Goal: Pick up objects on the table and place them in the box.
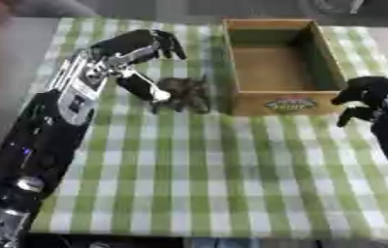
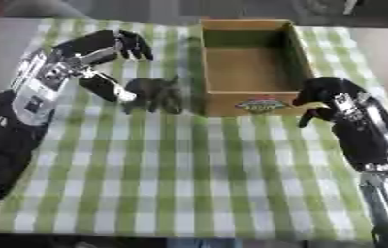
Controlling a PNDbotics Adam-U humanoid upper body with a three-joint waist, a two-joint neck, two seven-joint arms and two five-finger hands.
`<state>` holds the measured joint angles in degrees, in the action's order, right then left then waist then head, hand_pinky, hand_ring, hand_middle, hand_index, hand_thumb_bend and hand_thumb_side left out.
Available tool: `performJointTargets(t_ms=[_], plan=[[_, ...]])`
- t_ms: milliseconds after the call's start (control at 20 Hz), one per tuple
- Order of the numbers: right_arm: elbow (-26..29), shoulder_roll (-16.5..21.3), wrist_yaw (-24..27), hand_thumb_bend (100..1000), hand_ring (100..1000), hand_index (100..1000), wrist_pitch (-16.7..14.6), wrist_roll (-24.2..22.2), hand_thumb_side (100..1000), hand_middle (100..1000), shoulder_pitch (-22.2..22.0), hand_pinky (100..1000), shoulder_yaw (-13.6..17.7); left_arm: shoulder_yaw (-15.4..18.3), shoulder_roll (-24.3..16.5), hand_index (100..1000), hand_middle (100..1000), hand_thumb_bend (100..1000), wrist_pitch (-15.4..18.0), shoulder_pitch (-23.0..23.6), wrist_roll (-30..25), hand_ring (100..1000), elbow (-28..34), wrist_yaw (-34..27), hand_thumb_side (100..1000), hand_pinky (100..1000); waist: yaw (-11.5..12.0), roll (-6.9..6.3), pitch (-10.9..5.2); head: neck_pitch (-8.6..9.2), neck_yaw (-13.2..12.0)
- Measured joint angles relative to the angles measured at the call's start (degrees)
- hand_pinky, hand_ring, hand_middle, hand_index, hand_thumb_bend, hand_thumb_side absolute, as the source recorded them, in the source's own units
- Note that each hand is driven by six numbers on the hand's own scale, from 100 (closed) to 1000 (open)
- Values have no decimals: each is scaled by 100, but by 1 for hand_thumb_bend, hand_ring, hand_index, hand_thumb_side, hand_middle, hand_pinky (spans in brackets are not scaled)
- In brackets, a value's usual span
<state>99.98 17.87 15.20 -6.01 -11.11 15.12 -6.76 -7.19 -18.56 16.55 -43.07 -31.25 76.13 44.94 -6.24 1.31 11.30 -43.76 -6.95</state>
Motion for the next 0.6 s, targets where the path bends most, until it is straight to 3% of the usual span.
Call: performJointTargets(t_ms=[600], plan=[[0,-6,0,100,639,716,-1,-9,708,579,0,401,-2,14,105,799,784,448,-36,-34,-43,749,-438,178,322,706,-39,16,0,0,-6]])
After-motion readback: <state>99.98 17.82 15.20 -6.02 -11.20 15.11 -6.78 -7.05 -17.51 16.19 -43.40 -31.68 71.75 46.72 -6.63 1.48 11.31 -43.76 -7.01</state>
